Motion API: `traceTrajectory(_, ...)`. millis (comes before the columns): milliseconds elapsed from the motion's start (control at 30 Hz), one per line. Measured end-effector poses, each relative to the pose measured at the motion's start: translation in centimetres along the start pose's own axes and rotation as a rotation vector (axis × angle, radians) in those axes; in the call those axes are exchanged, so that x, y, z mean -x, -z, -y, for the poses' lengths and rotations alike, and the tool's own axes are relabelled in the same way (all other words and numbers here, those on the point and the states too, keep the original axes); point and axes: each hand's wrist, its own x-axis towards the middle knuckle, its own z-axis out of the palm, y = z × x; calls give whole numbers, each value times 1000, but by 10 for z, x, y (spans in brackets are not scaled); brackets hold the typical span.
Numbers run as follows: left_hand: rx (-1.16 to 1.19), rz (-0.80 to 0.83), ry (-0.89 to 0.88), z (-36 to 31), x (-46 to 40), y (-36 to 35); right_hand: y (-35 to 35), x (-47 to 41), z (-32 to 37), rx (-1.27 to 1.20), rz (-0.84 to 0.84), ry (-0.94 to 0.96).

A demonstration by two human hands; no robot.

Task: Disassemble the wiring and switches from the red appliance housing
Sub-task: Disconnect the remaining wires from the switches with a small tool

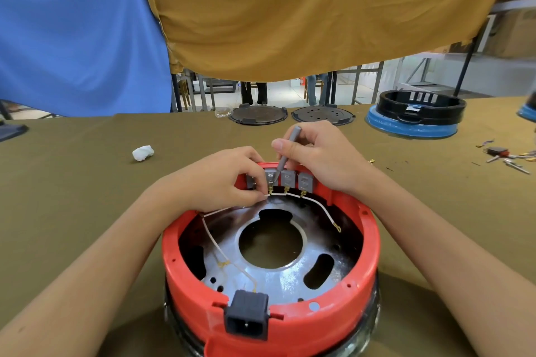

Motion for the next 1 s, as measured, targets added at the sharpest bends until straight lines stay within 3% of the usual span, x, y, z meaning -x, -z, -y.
traceTrajectory(200, 9, -8, 8, 1, 0, 0, 7, 7, 8, 63, 99, 132)
traceTrajectory(367, 21, -12, 6, 2, 0, 0, 15, 8, 6, 86, 76, 170)
traceTrajectory(1000, 26, -15, 18, 3, 1, 1, 5, 19, 30, 606, 252, 335)
